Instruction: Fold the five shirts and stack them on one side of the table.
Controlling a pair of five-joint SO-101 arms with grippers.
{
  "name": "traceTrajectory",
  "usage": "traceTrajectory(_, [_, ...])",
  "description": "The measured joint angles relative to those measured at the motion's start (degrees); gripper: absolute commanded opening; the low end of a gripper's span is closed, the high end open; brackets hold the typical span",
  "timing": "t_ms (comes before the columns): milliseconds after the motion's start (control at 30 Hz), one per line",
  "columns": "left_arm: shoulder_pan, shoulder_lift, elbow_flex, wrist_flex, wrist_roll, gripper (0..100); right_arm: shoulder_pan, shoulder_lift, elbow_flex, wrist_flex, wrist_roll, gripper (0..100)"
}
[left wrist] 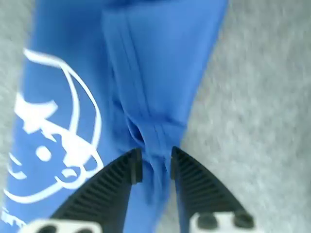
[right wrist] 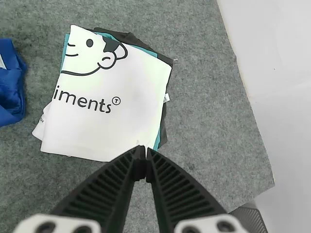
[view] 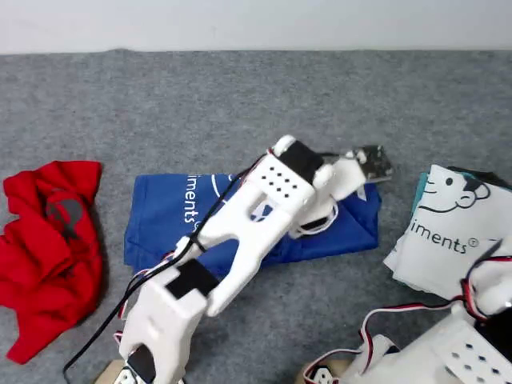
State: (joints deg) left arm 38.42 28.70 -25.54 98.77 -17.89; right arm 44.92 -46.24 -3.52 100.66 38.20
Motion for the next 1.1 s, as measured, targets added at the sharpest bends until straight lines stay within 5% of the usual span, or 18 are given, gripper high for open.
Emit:
traceTrajectory(400, [-8.4,3.2,19.5,-16.7,0.4,10,0.0,0.0,0.0,0.0,0.0,0.9])
traceTrajectory(667, [-10.9,3.7,13.6,-10.4,-1.0,6,0.0,0.0,0.0,0.0,0.0,0.9])
traceTrajectory(933, [-2.5,-3.6,10.9,-2.0,-1.2,5,0.0,0.0,0.0,0.0,0.0,0.9])
traceTrajectory(1100, [-0.2,-4.4,11.3,-3.5,-0.2,5,0.0,0.0,0.0,0.0,0.0,0.9])
